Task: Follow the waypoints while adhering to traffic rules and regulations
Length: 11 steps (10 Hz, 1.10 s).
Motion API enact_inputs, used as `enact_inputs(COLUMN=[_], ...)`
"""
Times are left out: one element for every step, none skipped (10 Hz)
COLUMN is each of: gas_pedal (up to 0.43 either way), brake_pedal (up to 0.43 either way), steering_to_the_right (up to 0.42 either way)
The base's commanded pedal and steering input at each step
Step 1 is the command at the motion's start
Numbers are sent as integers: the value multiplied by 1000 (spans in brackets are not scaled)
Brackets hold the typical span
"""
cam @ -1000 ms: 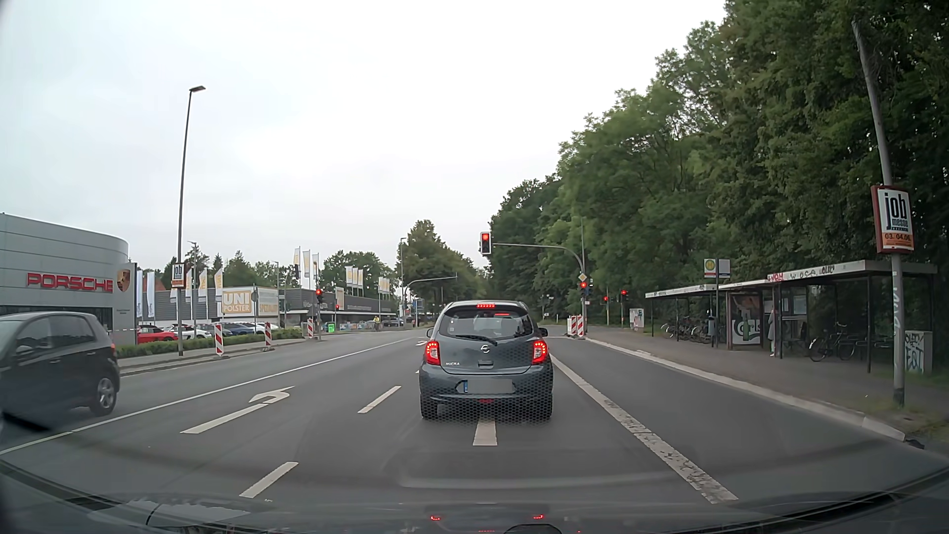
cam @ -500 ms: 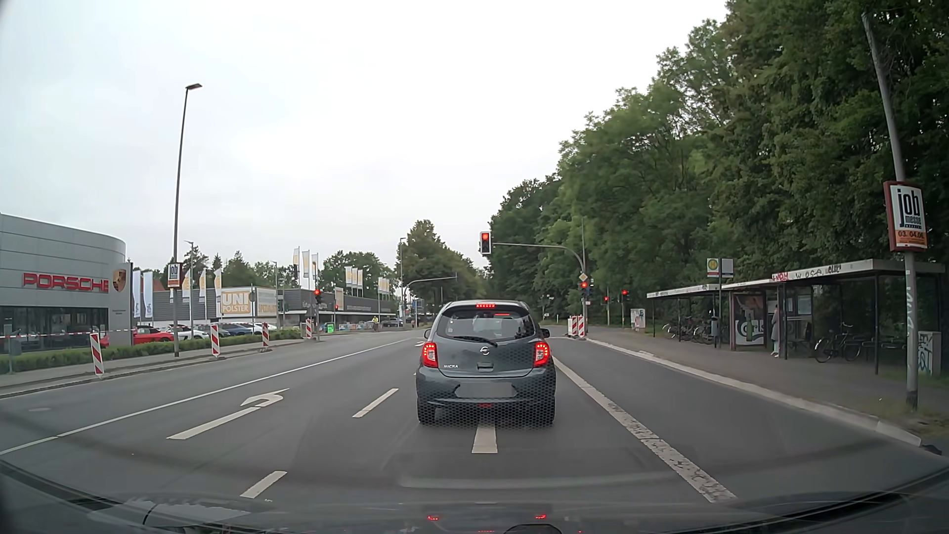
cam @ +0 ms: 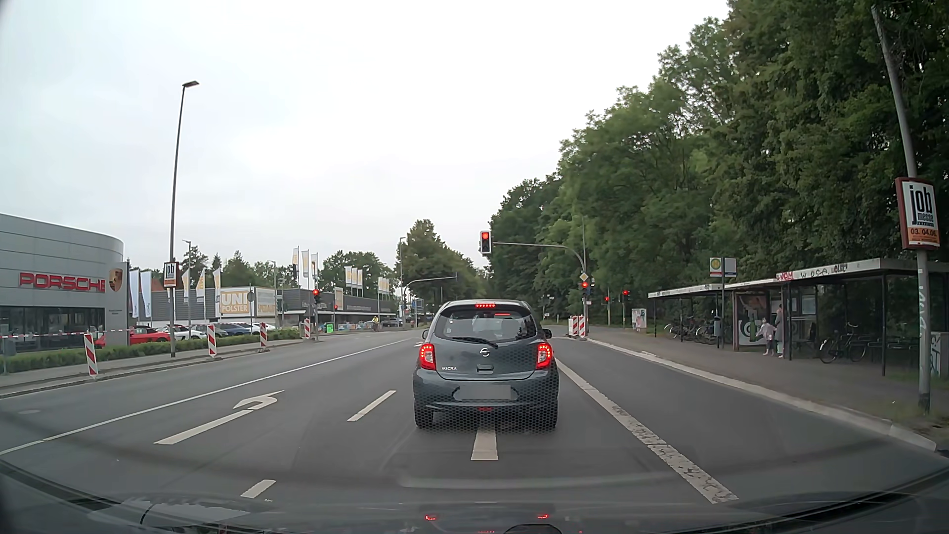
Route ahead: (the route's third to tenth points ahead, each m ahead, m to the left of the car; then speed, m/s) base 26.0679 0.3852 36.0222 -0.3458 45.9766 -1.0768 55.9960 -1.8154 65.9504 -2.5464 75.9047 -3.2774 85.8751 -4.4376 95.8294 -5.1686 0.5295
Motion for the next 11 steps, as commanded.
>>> enact_inputs(gas_pedal=[0, 0, 0, 0, 0, 0, 0, 0, 0, 0, 0], brake_pedal=[104, 104, 110, 110, 110, 110, 110, 110, 110, 110, 110], steering_to_the_right=[-2, -2, -2, -2, -2, -2, -2, -2, -2, -3, -3])
